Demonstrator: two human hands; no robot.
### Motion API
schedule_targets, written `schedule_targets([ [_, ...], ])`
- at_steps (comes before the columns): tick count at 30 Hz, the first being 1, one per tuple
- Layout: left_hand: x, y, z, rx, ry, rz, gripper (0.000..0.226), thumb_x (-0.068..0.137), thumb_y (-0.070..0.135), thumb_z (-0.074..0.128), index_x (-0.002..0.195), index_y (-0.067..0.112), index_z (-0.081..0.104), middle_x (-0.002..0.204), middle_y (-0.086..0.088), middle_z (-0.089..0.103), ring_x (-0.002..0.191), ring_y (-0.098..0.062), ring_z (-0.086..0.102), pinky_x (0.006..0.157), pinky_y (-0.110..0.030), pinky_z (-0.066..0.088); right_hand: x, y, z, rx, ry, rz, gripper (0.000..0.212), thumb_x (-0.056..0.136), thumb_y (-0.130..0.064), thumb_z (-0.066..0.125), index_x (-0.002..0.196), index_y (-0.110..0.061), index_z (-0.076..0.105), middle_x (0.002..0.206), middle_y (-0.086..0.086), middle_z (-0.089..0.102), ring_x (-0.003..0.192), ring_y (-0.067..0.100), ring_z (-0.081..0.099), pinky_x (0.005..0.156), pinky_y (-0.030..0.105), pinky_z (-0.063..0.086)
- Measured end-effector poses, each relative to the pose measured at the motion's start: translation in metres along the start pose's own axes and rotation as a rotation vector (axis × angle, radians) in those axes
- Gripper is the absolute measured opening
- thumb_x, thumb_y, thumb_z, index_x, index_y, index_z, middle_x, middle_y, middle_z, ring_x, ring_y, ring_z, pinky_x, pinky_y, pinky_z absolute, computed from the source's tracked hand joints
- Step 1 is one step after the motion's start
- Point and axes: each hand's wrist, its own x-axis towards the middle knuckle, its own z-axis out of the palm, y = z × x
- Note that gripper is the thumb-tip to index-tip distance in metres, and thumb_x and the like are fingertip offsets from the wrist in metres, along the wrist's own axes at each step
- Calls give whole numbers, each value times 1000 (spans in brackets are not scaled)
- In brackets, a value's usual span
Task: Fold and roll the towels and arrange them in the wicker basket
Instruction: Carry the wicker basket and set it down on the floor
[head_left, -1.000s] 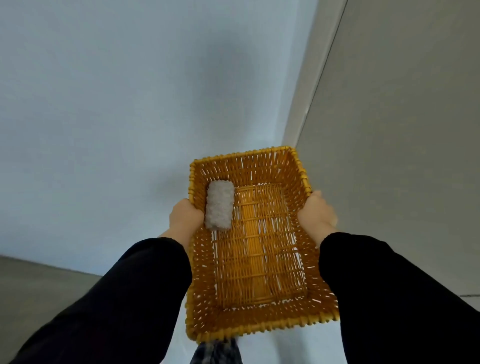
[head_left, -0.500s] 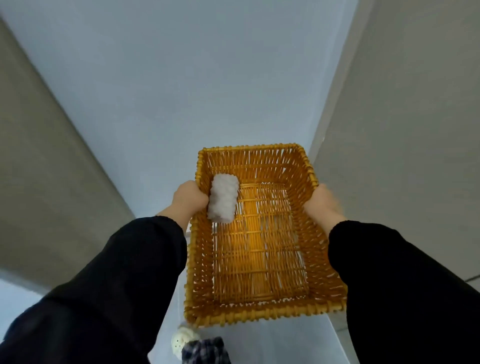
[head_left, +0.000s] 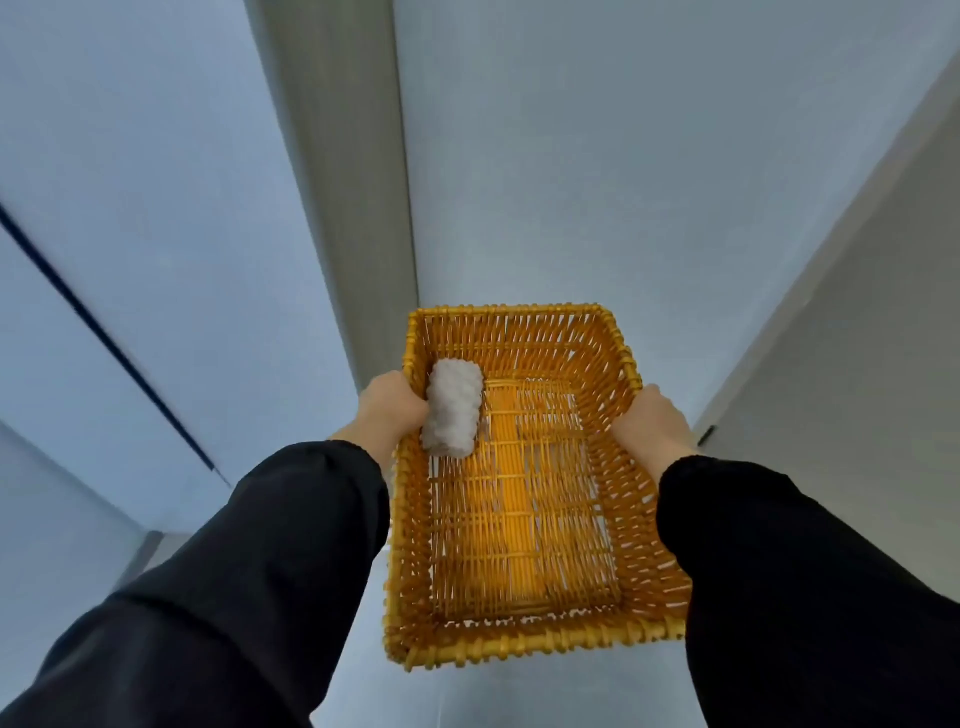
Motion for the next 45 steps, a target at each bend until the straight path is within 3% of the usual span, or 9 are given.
schedule_targets([
  [3, -32, -83, -31, 4, 1, -81, 19, 86, 11, 53, 68, 15, 47, 67, 0, 47, 73, -24, 52, 65, -30, 43, -54, -51, 40, -3, -51, -66, 25, 89, -19, 48, 110, -5, 45, 107, 15, 57, 101, 36, 57, 75, 35, 39],
  [10, -86, -232, -84, -33, 19, -177, 24, 87, 14, 52, 64, 17, 45, 66, 0, 49, 66, -20, 51, 62, -28, 40, -147, -136, 130, 63, -142, -185, 19, 89, -27, 52, 98, -12, 45, 89, 7, 59, 71, 23, 52, 64, 32, 42],
  [14, -104, -306, -109, -84, 68, -288, 25, 86, 10, 51, 62, 15, 45, 65, -1, 49, 65, -21, 50, 63, -30, 40, -173, -202, 162, 20, -193, -322, 10, 90, -18, 50, 93, -12, 42, 74, -1, 47, 63, 17, 44, 65, 30, 38],
  [21, -106, -422, -147, -135, 195, -488, 24, 85, 5, 50, 62, 12, 45, 64, -2, 48, 59, -18, 47, 54, -27, 39, -192, -324, 227, -104, -259, -516, 11, 90, -15, 47, 96, -13, 37, 75, 0, 43, 74, 25, 46, 68, 33, 38],
  [28, -80, -539, -196, -181, 304, -714, 10, 85, 13, 57, 80, 5, 60, 76, -9, 59, 76, -28, 58, 67, -31, 43, -190, -461, 316, -100, -379, -751, 13, 89, -19, 49, 95, -14, 40, 84, 3, 51, 76, 28, 53, 64, 32, 41],
  [32, -60, -585, -221, -198, 357, -817, 18, 87, 23, 57, 89, 6, 64, 85, -11, 64, 80, -29, 61, 71, -32, 46, -188, -526, 350, -112, -443, -851, 10, 88, -15, 49, 91, -16, 40, 76, 1, 51, 69, 25, 53, 60, 31, 42],
  [37, -43, -622, -240, -187, 395, -899, 12, 86, 16, 54, 79, 7, 59, 70, -4, 57, 69, -24, 57, 61, -29, 41, -187, -585, 378, -141, -490, -884, 12, 89, -14, 50, 88, -17, 39, 72, -1, 48, 61, 19, 48, 55, 28, 39],
  [41, -29, -650, -248, -200, 362, -907, 13, 85, 17, 54, 76, 9, 58, 73, -5, 60, 65, -20, 55, 59, -28, 41, -186, -610, 396, -148, -502, -899, 10, 92, -13, 49, 90, -15, 39, 69, -3, 44, 55, 13, 40, 44, 24, 28],
  [45, -11, -678, -251, -200, 301, -864, 13, 86, 17, 55, 78, 8, 59, 73, -5, 60, 71, -23, 58, 63, -30, 43, -189, -623, 426, -179, -464, -817, 13, 87, -11, 53, 97, -15, 47, 75, -1, 52, 61, 18, 50, 49, 26, 39],
])
